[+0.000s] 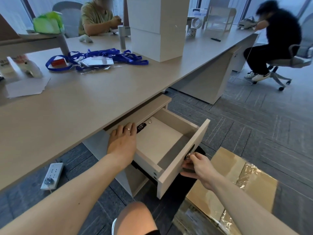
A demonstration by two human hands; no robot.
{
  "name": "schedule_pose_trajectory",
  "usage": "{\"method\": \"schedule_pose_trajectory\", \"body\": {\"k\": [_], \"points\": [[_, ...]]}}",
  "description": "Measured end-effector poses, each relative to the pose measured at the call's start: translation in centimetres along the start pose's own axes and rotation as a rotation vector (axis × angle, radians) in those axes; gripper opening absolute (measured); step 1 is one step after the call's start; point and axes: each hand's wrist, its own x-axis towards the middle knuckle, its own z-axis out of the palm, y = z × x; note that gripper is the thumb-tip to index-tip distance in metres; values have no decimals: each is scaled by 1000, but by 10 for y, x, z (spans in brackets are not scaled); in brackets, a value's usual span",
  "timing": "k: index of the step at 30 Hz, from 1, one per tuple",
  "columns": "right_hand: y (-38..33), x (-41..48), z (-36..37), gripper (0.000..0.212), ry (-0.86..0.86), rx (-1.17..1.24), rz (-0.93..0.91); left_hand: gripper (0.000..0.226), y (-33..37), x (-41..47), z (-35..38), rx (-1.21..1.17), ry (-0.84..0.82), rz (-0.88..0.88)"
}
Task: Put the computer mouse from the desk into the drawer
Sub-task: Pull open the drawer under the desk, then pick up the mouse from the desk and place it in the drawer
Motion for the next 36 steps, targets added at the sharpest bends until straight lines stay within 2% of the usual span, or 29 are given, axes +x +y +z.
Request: {"method": "schedule_pose_trajectory", "body": {"k": [11, 15, 18, 20, 24, 29, 36], "points": [[-2, 1, 2, 22, -4, -12, 16, 100, -6, 2, -3, -30, -38, 13], [-14, -3, 0, 23, 5, -155, 73, 92, -11, -2, -13, -158, -130, 41], [-38, -15, -7, 32, 69, -385, 46, 77, -11, -12, -29, -287, -122, 106], [-58, -23, -12, 39, 132, -603, -49, 66, -12, -20, -45, -354, -94, 162], [-99, -43, -6, 47, 228, -883, -399, 52, -25, -29, -81, -485, -37, 162], [-148, -82, 47, 61, 84, -1186, -644, 54, -68, -55, -127, -556, 6, 50], [-206, -122, 151, 66, -87, -1373, -865, 62, -190, -120, -167, -357, 48, -190]]}}
